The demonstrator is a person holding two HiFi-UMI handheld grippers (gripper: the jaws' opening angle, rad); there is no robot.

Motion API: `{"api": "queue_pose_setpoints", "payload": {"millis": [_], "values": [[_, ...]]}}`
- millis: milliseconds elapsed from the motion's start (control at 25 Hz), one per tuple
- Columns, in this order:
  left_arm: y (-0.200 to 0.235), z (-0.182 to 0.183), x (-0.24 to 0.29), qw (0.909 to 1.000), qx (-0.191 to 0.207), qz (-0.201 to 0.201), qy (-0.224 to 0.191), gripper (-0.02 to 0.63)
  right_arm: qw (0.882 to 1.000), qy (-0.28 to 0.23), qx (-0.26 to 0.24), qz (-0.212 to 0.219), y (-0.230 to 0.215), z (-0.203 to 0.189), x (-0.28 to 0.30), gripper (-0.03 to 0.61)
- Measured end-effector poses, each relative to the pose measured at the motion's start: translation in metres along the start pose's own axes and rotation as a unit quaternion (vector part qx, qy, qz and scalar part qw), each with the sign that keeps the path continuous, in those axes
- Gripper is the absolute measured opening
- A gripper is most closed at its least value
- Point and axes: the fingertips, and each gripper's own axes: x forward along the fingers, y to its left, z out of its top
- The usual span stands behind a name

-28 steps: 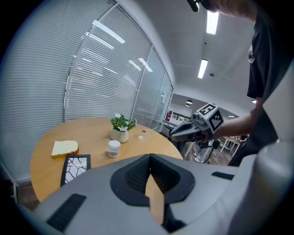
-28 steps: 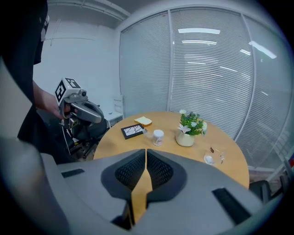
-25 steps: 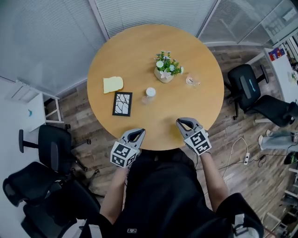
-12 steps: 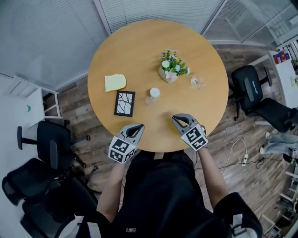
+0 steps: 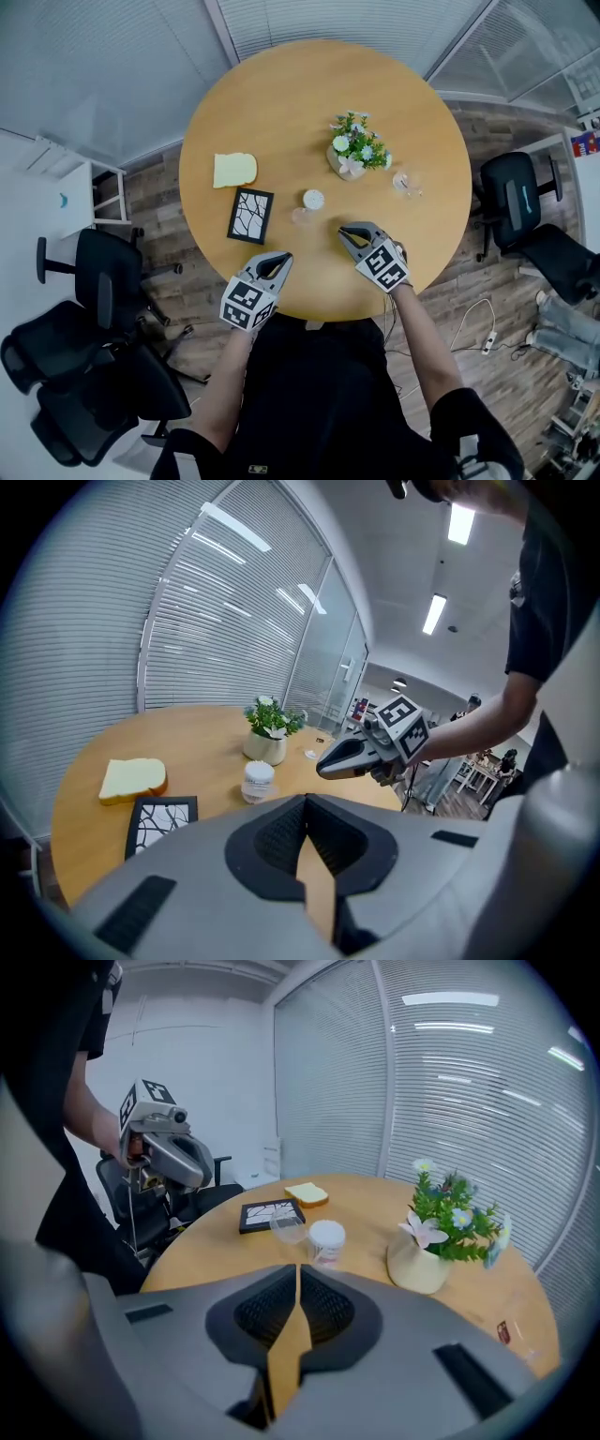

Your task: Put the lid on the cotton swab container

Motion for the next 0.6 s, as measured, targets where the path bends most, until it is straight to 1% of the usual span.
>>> {"api": "queue_pose_setpoints", "payload": {"millis": [120,240,400,440,480,520,600], "values": [[0.003,0.0,0.011,0.9999,-0.003,0.004,0.01,0.006,1.0,0.017,-0.005,0.015,-0.013,-0.008,0.017,0.011],[0.005,-0.001,0.019,0.9998,-0.006,0.009,0.019,0.006,0.999,0.01,-0.011,0.037,-0.017,-0.01,0.034,0.012],[0.009,-0.002,0.026,0.9994,-0.007,0.026,0.022,0.006,0.998,0.021,-0.013,0.055,-0.021,-0.014,0.049,0.019],[0.012,-0.002,0.027,0.9992,-0.007,0.032,0.023,0.006,0.998,0.02,-0.011,0.059,-0.021,-0.013,0.053,0.041],[0.014,-0.002,0.029,0.999,-0.007,0.037,0.024,0.006,0.998,0.018,-0.01,0.063,-0.022,-0.013,0.058,0.081],[0.017,-0.002,0.03,0.9988,-0.008,0.042,0.026,0.006,0.998,0.018,-0.013,0.065,-0.023,-0.012,0.063,0.108],[0.021,-0.002,0.033,0.9984,-0.009,0.047,0.03,0.006,0.997,0.02,-0.025,0.064,-0.026,-0.012,0.072,0.133]]}}
